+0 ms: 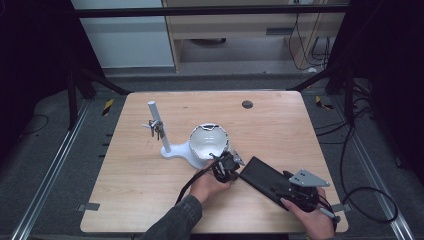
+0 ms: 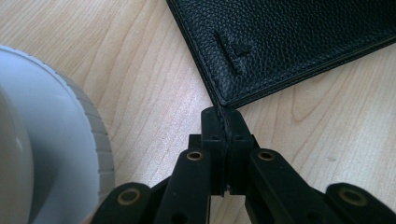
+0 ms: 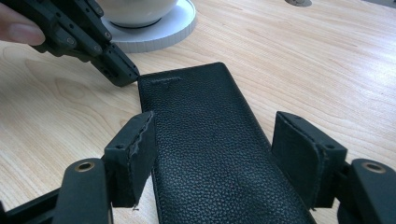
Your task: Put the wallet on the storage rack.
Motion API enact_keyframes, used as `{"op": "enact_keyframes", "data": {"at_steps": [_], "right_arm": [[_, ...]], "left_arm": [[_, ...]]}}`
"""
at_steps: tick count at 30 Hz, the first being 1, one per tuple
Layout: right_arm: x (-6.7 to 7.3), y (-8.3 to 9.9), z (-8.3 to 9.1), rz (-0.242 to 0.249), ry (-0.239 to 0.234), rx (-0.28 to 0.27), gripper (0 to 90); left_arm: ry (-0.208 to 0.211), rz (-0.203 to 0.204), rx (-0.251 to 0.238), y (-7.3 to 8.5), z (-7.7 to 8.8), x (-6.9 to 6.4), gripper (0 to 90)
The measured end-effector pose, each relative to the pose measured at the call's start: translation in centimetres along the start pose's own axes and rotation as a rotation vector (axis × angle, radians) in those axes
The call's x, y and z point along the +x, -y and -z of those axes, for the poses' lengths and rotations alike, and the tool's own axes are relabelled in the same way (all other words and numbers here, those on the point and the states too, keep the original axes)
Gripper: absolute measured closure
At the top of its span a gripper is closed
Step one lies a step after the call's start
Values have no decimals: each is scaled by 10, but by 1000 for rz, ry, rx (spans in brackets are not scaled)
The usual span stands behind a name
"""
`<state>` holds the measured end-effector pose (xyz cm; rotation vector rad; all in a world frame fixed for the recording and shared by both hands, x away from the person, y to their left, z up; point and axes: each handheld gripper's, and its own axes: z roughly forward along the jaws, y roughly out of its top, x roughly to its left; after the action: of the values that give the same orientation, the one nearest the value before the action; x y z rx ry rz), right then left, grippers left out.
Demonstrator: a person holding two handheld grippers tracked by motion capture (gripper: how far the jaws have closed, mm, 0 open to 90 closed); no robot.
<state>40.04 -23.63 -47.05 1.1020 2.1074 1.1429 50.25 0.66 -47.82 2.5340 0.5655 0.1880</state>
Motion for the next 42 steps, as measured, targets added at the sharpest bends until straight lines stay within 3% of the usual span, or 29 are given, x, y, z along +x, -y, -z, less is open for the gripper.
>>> {"op": "enact_keyframes", "data": {"at_steps": [7, 18, 25, 42], "right_arm": [[0, 0, 0, 2, 4, -2, 310], [1, 0, -1, 2, -4, 2, 302], [0, 0, -1, 4, -4, 1, 295], [1, 0, -1, 1, -9, 1, 292]], "left_arm": [[-5, -2, -4, -1, -1, 0, 886], [10, 5, -90, -9, 7, -2, 887], [-28, 11, -46, -5, 5, 2, 885], [-41, -4, -7, -5, -4, 5, 880]]}}
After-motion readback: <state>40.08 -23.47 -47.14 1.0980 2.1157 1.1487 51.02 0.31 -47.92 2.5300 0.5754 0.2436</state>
